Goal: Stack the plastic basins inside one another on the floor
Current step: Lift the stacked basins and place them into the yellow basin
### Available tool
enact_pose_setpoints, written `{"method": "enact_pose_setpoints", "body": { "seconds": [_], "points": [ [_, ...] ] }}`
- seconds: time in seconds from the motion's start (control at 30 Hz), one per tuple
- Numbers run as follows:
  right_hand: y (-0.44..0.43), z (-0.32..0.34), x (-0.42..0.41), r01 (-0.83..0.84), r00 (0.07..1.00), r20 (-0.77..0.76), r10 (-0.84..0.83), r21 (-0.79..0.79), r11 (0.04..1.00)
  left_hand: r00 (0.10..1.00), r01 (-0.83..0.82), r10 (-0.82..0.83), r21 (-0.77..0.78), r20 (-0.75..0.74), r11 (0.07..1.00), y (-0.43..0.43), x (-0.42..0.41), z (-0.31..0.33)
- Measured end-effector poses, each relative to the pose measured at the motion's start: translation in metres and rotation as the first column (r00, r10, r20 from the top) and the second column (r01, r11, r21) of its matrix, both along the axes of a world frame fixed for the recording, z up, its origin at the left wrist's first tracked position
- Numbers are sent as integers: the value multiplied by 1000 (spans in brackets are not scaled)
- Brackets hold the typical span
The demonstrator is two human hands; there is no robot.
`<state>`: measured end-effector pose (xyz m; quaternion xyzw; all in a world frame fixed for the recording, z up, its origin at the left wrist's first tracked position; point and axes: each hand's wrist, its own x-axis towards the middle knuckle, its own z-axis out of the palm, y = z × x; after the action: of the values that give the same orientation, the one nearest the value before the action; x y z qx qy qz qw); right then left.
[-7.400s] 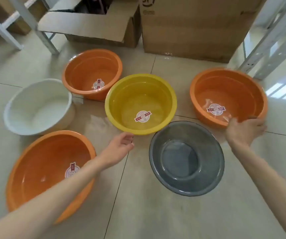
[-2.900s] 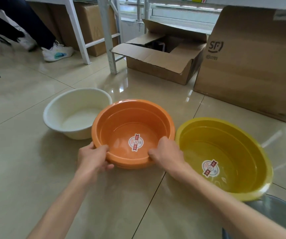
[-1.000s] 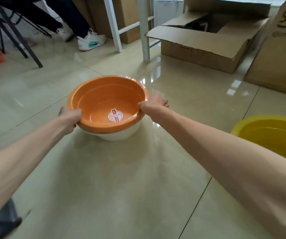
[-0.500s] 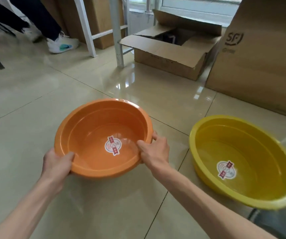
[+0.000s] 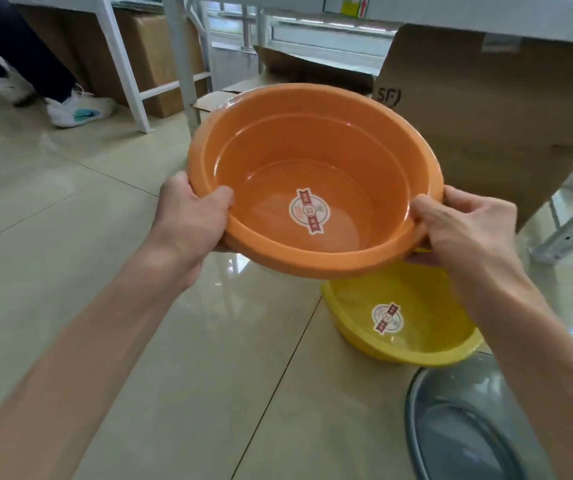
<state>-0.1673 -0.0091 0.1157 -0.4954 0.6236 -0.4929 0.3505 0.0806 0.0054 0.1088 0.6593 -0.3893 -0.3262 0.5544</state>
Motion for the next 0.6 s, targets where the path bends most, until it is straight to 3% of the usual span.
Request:
{"method": "enact_pose_setpoints", "body": {
  "seconds": [0.3,0.47,0.6],
  "points": [
    [19,-43,-108,217,975,-81,-208,136,967,966,257,-250,214,-57,942,-18,-116,-47],
    [17,-89,-137,259,961,-142,-236,176,950,974,201,-223,292,46,935,-33,-143,-81],
    [15,-117,-140,238,937,-291,-191,136,962,955,187,-259,381,147,906,-32,-146,-111]
  ]
}}
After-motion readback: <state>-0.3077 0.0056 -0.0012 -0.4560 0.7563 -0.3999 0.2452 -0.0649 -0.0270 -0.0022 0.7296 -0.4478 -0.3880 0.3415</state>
